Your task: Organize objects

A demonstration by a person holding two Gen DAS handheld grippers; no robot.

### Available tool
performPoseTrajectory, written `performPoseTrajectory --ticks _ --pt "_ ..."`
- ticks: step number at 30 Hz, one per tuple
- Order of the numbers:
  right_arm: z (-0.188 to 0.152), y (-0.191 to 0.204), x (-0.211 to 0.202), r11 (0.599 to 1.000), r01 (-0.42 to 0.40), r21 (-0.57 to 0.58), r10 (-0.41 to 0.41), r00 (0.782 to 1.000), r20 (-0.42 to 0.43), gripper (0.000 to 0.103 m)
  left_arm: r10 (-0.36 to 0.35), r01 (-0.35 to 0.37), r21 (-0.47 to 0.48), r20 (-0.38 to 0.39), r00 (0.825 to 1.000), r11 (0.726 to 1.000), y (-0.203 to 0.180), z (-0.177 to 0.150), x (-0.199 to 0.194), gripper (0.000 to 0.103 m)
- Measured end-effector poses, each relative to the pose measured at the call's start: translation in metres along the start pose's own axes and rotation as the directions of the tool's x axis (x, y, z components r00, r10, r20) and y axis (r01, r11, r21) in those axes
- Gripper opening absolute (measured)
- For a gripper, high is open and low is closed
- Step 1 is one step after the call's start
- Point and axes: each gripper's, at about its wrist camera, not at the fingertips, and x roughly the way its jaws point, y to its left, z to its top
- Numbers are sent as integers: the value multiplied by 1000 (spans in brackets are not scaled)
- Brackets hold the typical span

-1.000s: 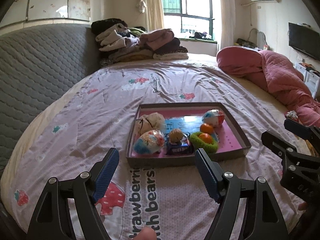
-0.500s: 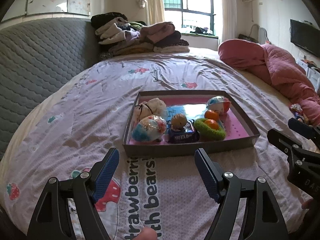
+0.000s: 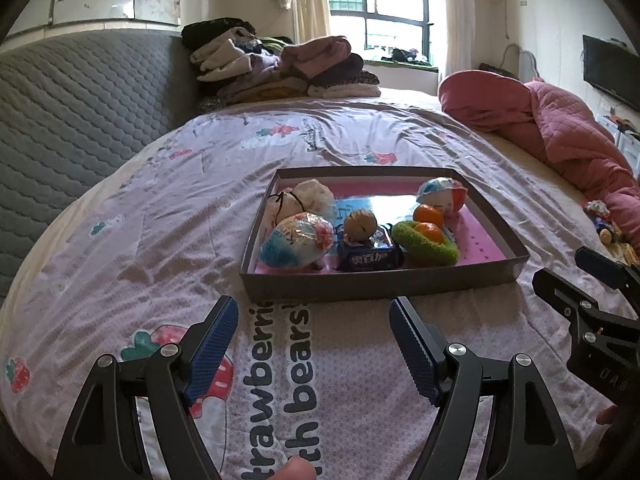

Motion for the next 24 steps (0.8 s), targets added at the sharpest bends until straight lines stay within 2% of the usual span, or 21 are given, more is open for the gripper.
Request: performPoseTrajectory --ticks 24 --pt "-17 -2 14 1000 12 14 -11 1000 -7 71 -6 6 -9 -11 1000 1000 4 -14 17 79"
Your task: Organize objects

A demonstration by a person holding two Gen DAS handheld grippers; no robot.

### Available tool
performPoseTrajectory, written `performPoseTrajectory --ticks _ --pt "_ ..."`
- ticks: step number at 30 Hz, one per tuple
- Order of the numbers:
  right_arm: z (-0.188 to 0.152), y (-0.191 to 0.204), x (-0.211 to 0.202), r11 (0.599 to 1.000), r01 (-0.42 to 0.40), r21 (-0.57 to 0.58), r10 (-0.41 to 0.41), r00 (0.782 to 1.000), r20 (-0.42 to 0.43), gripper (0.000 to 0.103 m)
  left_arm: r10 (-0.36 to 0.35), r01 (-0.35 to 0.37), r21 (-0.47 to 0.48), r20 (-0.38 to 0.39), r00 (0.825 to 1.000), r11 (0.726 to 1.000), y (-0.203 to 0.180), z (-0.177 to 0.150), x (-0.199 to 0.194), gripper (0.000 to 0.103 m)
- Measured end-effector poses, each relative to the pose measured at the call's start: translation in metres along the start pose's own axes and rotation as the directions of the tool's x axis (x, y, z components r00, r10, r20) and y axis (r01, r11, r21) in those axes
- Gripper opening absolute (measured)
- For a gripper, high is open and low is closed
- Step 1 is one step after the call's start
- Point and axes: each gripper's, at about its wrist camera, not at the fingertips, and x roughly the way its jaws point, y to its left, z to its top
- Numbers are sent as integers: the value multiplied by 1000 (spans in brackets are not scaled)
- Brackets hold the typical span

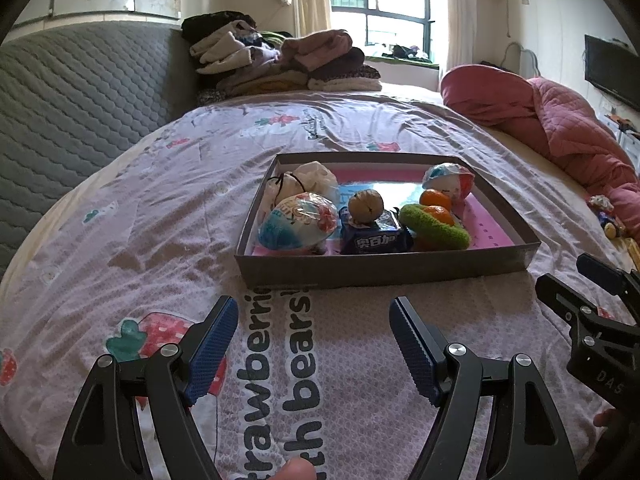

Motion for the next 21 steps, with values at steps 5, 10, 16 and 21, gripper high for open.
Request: performPoseTrajectory --ticks 5,10,16,21 --pt "-3 -1 4 1000 4 -2 -4 1000 -5 71 0 0 -5 2 1000 1000 2 -1 3 79" --pt "-7 0 8 1000 12 -6 -12 1000 -5 71 2 -2 -3 -4 1000 1000 2 -2 9 79" --pt "-10 1 13 1000 17 -19 -17 1000 -8 71 2 -2 -3 -13 1000 1000 2 -5 17 79" --pt "-11 0 17 1000 16 -22 -16 1000 -14 71 7 -8 -5 -12 1000 1000 3 -5 21 79"
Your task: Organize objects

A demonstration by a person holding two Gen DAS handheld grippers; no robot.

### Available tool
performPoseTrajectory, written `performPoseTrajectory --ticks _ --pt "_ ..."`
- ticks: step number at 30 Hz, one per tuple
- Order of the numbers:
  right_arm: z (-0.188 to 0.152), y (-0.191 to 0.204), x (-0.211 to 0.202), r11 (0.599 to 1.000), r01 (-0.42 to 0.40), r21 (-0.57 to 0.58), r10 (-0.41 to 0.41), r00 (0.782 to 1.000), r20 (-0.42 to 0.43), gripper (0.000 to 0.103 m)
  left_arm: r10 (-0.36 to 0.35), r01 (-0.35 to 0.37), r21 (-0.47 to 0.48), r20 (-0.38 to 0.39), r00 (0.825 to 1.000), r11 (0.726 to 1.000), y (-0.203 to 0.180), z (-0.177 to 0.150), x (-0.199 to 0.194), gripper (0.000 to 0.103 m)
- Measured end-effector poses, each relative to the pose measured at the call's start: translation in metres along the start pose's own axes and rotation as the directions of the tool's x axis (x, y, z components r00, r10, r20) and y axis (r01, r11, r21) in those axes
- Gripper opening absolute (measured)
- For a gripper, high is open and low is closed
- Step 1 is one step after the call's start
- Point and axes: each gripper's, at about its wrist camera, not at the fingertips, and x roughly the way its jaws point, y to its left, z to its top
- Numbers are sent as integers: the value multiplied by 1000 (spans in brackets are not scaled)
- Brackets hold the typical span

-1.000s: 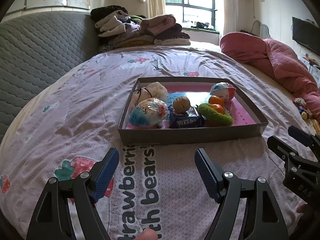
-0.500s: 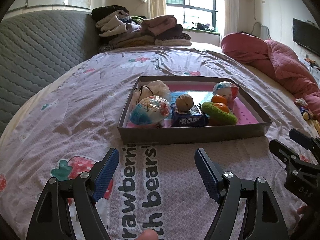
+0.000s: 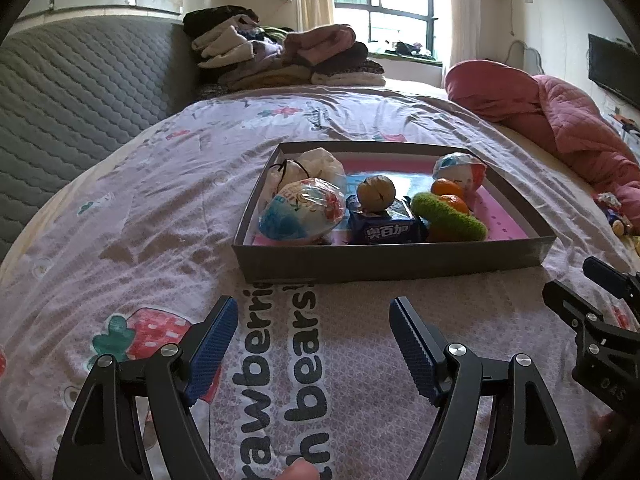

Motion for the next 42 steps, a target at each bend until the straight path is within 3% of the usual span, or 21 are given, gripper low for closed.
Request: performPoseTrajectory --ticks 35,42 --pt "-4 1 12 1000 -8 2 8 999 -33 71 -14 14 5 -8 1000 1000 0 -6 14 79" --pt "-4 1 13 1000 -10 6 10 999 -38 71 -64 64 14 2 998 998 -1 -8 13 79"
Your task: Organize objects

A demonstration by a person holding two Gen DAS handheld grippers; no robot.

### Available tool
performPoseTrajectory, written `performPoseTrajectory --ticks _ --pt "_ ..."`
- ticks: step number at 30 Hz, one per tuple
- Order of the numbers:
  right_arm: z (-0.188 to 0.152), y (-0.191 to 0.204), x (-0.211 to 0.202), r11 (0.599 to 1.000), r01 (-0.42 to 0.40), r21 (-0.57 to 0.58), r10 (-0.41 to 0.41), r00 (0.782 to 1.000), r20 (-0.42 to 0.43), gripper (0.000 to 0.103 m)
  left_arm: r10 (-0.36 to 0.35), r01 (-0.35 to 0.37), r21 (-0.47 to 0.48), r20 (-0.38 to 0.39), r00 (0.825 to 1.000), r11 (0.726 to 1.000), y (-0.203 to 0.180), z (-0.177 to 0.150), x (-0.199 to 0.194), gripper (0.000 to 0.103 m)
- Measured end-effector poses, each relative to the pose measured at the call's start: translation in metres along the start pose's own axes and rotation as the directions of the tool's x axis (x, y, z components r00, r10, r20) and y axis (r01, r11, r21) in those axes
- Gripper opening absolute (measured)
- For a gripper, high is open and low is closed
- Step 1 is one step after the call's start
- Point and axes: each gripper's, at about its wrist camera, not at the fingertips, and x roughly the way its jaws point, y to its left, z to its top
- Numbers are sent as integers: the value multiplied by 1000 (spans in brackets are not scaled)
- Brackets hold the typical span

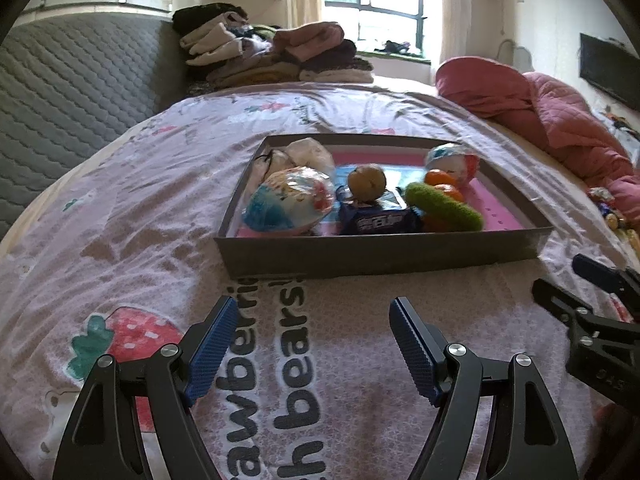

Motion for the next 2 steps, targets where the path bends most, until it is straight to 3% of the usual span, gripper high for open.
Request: performPoseTrajectory --ticks 2 --pt "0 0 0 1000 -2 -1 2 1000 -2 71 13 -13 1 1 1000 1000 -1 0 0 79"
